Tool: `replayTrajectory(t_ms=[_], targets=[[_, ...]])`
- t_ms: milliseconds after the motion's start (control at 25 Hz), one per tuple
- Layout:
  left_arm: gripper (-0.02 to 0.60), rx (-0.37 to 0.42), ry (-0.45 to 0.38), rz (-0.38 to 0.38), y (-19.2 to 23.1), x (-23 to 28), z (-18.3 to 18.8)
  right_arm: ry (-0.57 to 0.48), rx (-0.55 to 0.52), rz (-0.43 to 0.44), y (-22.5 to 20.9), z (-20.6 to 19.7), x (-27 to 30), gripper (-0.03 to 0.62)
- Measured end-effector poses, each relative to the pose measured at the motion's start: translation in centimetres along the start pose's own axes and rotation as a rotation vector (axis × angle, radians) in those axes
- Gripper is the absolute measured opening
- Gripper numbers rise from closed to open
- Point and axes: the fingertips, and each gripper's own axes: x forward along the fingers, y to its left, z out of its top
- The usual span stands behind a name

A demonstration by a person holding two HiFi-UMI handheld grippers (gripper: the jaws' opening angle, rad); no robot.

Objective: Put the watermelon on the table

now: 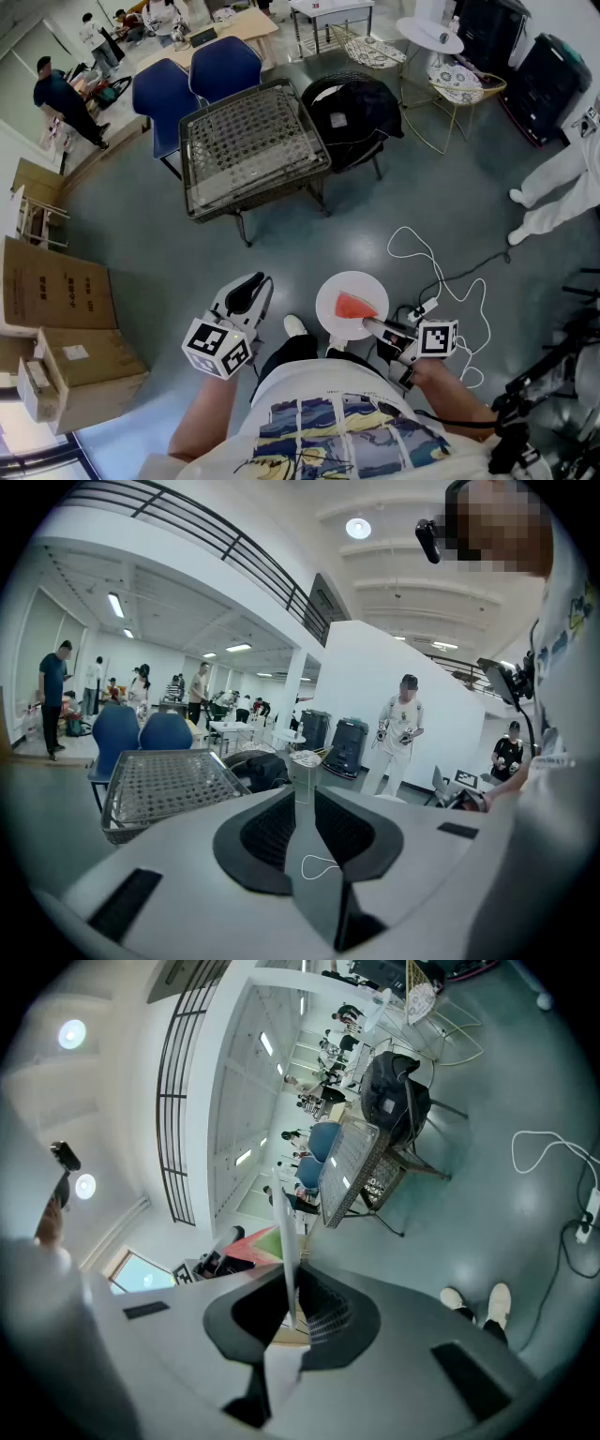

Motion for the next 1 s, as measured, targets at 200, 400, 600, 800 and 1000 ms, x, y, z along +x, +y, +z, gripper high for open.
replayTrajectory(t_ms=[200,400,600,800,1000], targets=[[0.074,0.011,0.006,-0.02,-1.7,0.2,-0.3,-0.007,-0.014,0.009,0.4,-0.1,-1.1,0.025],[0.074,-0.001,0.0,-0.027,-2.5,-0.2,-0.1,-0.002,0.006,0.007,0.4,-0.2,-1.0,0.026],[0.074,-0.008,0.001,-0.009,-1.8,-1.3,-0.1,0.013,-0.007,0.041,1.3,0.3,0.3,0.025],[0.072,-0.014,0.007,0.009,-1.3,-1.9,-0.1,0.024,-0.015,0.056,1.7,0.8,1.3,0.025],[0.072,-0.019,0.008,0.014,-0.6,-1.5,0.3,0.041,-0.025,0.042,1.6,1.6,2.6,0.026]])
